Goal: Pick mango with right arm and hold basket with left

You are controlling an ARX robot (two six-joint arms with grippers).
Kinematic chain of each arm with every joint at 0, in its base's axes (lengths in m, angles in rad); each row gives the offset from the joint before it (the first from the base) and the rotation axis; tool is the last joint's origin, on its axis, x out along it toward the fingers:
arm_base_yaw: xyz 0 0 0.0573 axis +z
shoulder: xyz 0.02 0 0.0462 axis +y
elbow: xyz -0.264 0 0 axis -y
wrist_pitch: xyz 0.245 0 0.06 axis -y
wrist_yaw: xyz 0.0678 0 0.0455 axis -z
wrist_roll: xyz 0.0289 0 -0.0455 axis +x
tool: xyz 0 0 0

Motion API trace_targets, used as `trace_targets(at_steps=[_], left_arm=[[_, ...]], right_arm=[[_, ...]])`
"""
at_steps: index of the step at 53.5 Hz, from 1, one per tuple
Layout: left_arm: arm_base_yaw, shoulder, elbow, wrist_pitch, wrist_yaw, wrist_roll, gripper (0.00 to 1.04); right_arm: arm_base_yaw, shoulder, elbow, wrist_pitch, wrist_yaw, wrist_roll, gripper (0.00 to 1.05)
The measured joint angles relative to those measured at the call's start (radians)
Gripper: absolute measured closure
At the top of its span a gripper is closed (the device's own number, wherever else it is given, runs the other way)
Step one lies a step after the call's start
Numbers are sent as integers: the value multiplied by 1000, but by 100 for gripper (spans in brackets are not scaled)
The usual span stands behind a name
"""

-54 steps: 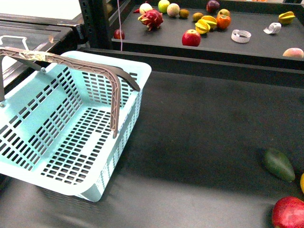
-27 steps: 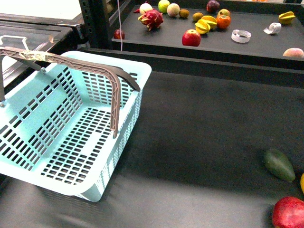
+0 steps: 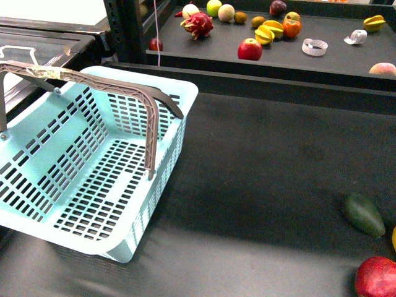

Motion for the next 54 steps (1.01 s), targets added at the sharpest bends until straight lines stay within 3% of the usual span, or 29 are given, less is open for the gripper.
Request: trace_targets(at_steps=[21,50,54], left_arm=[[-78,446,351,44,153,-204,8],[-101,731,627,36,206,-285,9],[-101,742,639,37,208,-285,23]], right_arm=[[0,0,0,0,0,0,8],[0,0,0,0,0,0,8],[0,0,0,0,0,0,8]])
